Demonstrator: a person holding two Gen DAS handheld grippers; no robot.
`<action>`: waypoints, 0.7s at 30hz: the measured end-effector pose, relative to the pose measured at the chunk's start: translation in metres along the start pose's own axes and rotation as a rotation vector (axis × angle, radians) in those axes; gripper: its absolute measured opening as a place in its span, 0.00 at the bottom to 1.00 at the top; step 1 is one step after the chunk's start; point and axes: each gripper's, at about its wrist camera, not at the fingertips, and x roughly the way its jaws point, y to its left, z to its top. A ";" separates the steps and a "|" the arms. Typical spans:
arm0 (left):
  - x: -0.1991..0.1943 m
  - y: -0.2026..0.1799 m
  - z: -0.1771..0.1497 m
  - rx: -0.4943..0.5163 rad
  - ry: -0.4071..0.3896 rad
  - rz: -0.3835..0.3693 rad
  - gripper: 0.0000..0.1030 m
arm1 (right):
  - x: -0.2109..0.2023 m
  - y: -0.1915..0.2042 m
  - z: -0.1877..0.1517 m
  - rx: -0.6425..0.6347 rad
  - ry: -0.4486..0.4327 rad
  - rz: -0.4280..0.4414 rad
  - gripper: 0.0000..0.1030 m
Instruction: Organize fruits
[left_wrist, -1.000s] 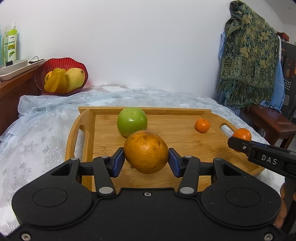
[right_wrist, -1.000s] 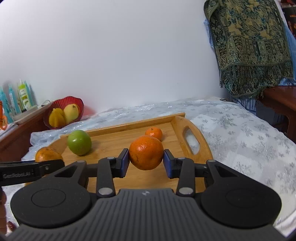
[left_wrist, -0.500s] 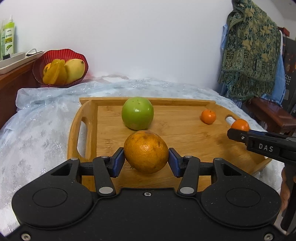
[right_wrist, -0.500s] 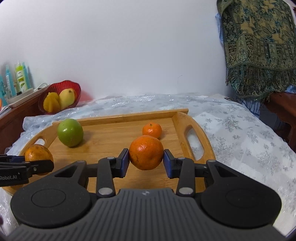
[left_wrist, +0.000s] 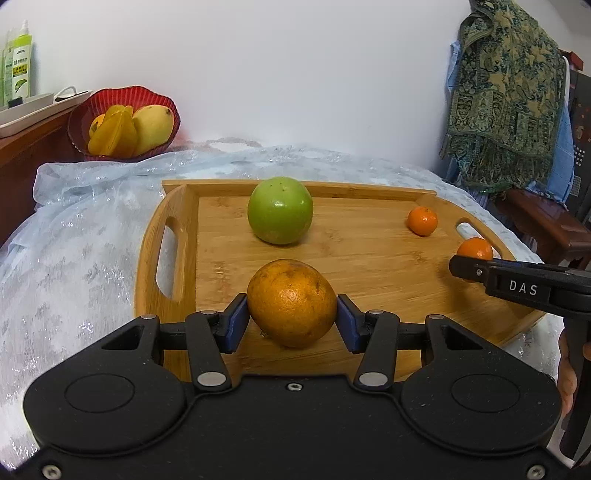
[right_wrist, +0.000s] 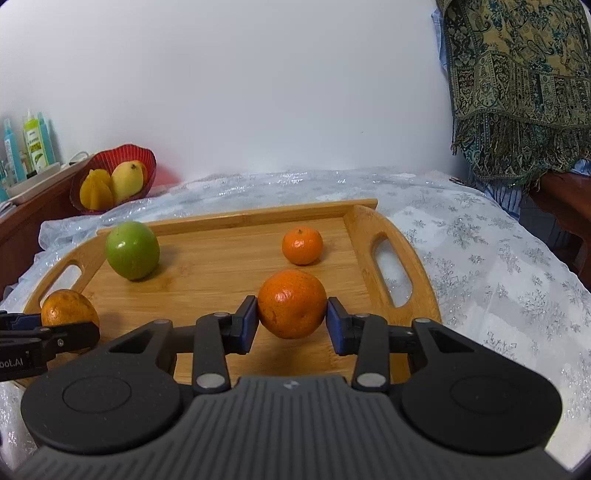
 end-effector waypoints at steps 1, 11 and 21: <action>0.001 0.000 0.000 0.000 0.001 0.001 0.46 | 0.000 0.000 0.000 0.002 0.001 0.000 0.42; 0.002 0.000 -0.001 -0.003 0.003 0.002 0.47 | 0.007 0.002 -0.002 -0.001 0.024 -0.007 0.43; 0.002 0.000 -0.001 -0.002 0.001 0.004 0.47 | 0.009 0.003 -0.004 0.002 0.033 -0.011 0.43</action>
